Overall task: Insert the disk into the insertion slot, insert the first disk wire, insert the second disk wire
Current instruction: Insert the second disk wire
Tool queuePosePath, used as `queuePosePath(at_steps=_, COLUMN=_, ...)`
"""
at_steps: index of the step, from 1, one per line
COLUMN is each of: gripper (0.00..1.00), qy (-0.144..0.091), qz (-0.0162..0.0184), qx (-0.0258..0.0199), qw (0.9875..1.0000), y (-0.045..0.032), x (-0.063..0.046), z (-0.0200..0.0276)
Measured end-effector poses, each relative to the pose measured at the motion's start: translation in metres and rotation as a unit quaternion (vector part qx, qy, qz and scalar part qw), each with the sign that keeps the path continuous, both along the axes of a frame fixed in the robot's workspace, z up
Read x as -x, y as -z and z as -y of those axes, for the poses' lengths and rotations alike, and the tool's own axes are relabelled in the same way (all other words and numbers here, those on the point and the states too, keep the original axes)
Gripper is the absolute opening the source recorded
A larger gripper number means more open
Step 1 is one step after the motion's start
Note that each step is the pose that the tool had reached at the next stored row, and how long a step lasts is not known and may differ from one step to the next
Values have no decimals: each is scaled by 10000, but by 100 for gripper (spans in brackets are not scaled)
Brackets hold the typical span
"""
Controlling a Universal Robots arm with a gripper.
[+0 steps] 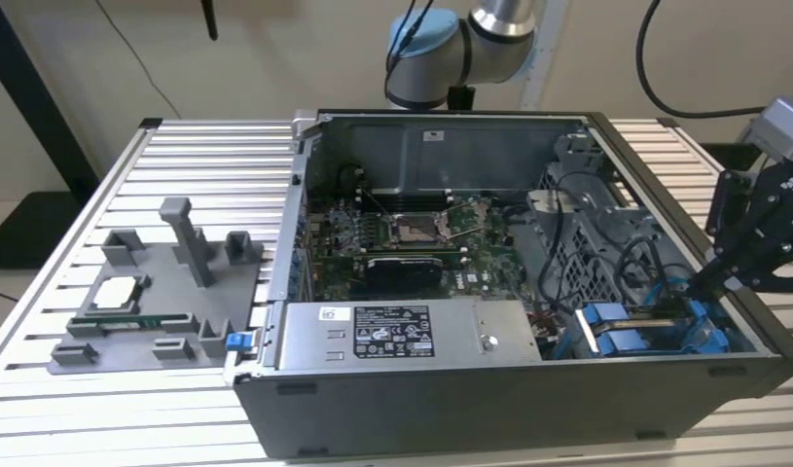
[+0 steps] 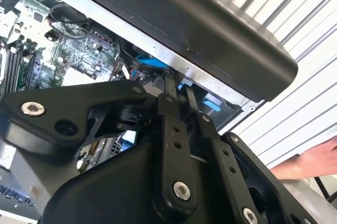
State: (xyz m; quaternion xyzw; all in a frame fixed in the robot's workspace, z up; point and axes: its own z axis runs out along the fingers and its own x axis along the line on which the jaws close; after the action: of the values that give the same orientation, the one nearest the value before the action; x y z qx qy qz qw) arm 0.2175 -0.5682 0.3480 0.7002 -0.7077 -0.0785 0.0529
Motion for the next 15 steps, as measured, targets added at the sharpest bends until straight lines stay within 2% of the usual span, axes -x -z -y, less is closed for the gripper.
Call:
queuePosePath(at_steps=9, gripper=0, qy=0, qz=12, qx=-11, qw=10000, y=-3, x=2, z=0)
queuePosePath(at_steps=15, gripper=0, qy=0, qz=12, qx=-22, qw=10000, y=-101, x=28, z=0)
